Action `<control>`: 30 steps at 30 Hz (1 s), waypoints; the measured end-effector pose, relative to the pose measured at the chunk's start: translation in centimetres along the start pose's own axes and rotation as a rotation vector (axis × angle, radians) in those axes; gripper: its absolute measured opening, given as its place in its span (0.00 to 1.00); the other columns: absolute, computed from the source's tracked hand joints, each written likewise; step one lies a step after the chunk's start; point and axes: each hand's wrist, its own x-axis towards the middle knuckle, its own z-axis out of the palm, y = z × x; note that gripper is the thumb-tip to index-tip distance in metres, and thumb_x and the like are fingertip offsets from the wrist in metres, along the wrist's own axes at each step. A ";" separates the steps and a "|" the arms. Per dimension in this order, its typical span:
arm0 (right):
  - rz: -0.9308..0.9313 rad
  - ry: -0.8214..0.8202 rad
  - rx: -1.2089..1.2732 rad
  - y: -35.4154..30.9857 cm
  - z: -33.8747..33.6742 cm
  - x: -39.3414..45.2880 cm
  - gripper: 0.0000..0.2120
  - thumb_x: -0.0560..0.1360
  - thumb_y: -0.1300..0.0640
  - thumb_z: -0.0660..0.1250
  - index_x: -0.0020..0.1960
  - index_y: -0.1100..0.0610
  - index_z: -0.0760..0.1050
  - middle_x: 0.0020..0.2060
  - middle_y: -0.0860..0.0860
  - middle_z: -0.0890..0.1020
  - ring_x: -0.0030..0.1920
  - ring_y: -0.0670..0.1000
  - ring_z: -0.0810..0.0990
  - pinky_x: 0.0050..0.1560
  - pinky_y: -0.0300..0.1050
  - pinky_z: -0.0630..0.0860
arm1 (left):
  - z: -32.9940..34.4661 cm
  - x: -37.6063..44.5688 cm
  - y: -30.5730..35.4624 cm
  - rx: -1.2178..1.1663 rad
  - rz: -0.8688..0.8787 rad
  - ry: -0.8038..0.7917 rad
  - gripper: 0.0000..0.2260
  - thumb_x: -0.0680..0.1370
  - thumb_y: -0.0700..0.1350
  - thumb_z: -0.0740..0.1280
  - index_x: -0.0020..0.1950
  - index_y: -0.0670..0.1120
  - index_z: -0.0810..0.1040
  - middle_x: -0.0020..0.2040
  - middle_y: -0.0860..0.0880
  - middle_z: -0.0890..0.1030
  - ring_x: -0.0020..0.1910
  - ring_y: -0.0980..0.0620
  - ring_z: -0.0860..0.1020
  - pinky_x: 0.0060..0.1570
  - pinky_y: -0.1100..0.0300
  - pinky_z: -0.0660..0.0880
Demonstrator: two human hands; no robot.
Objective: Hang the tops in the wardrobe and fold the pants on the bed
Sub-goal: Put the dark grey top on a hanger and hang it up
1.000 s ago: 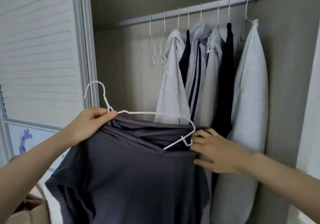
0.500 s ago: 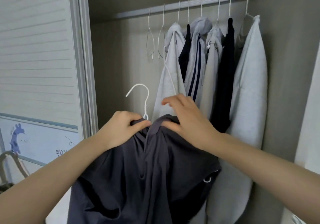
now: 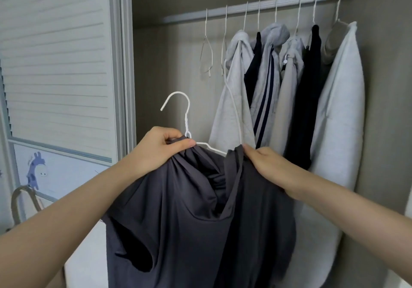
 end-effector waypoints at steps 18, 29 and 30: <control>-0.165 0.073 0.139 1.0 -4.0 0.4 0.23 0.62 0.32 0.67 0.39 0.51 0.85 0.38 0.50 0.86 0.39 0.46 0.85 0.36 0.34 0.77 | -6.2 -2.2 -6.3 0.145 -0.313 0.016 0.32 0.73 0.70 0.59 0.24 0.43 0.68 0.22 0.47 0.68 0.21 0.53 0.66 0.30 0.66 0.70; -0.188 0.105 0.087 1.3 -5.3 0.3 0.24 0.65 0.34 0.64 0.38 0.53 0.85 0.37 0.52 0.86 0.37 0.47 0.84 0.35 0.33 0.77 | -5.9 -3.3 -6.2 -0.390 -0.377 -0.292 0.27 0.71 0.65 0.71 0.48 0.40 0.84 0.48 0.41 0.85 0.44 0.48 0.83 0.42 0.61 0.78; -0.194 0.068 0.075 1.3 -5.4 0.2 0.22 0.66 0.34 0.64 0.38 0.52 0.85 0.37 0.51 0.86 0.38 0.47 0.85 0.35 0.33 0.76 | -6.0 -3.3 -6.1 -0.441 -0.423 -0.333 0.28 0.70 0.65 0.71 0.49 0.40 0.84 0.49 0.40 0.85 0.45 0.48 0.83 0.43 0.61 0.79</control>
